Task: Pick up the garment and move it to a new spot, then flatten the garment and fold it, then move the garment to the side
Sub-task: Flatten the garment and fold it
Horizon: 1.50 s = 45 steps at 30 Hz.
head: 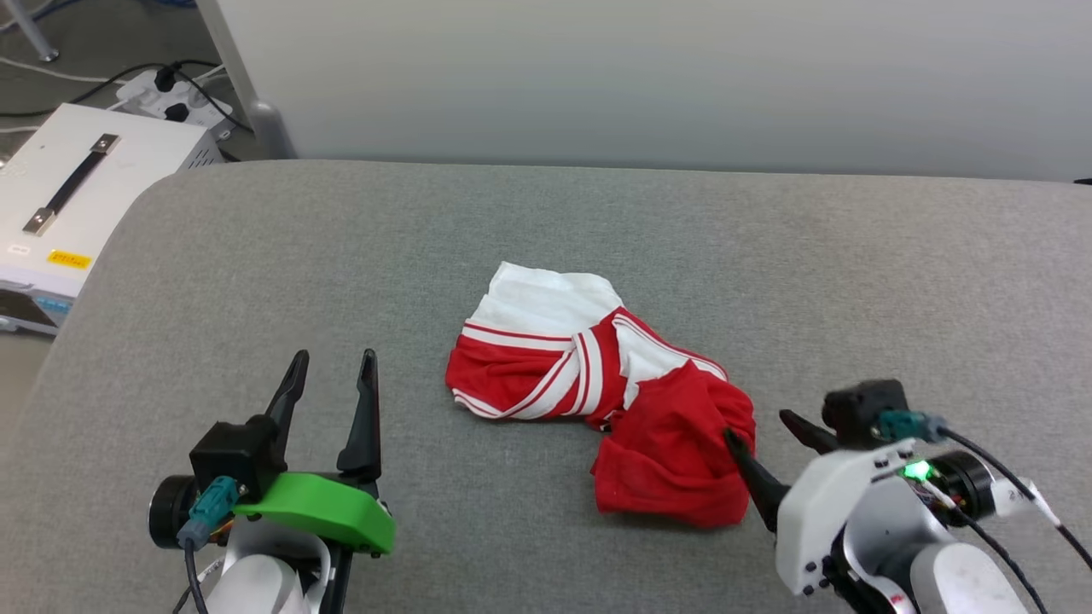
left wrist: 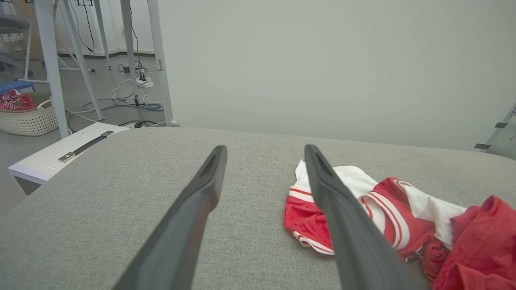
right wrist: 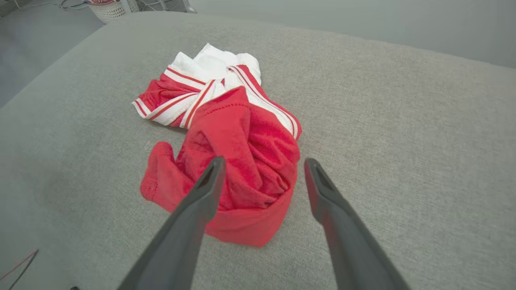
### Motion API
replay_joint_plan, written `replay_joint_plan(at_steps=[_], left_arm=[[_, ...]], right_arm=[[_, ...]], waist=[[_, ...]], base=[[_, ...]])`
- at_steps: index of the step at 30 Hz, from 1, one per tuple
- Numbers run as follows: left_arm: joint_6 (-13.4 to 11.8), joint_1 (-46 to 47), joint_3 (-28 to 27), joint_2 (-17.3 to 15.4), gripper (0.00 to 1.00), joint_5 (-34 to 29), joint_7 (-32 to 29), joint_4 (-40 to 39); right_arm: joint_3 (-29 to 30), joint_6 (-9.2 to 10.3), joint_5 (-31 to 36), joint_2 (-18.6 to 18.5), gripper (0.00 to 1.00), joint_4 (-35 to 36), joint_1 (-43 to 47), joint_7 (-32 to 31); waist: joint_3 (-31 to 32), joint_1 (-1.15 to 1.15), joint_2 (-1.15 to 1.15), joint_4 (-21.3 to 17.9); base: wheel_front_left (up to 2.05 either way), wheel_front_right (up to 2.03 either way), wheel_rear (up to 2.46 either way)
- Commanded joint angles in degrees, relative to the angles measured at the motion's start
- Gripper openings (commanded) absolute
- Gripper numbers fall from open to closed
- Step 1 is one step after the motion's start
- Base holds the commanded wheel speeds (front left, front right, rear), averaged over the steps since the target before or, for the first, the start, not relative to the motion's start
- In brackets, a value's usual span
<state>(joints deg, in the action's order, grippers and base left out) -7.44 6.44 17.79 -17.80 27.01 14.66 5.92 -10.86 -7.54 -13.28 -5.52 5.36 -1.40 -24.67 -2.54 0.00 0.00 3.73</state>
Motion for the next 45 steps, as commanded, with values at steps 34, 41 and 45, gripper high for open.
replay_joint_plan(at_steps=[34,41,45], left_arm=[[3.3,-2.5,-4.5,4.5,1.0,-3.1,0.3,1.5],[3.2,-4.6,-4.1,4.3,1.0,-2.7,0.0,2.1],[3.1,-5.4,-3.8,4.1,1.0,-2.5,-0.3,2.2]], right_arm=[[6.2,0.05,-2.2,-4.3,0.0,3.2,5.2,-7.5],[9.8,0.05,-3.3,1.2,0.0,-1.2,18.8,-8.3],[9.4,0.05,-4.5,2.3,0.28,-4.5,20.4,-5.5]], waist=[[1.8,0.0,0.0,1.5],[3.3,0.0,0.0,1.0],[3.6,0.0,0.0,0.8]], base=[[0.0,0.0,0.0],[0.0,0.0,0.0],[0.0,0.0,0.0]])
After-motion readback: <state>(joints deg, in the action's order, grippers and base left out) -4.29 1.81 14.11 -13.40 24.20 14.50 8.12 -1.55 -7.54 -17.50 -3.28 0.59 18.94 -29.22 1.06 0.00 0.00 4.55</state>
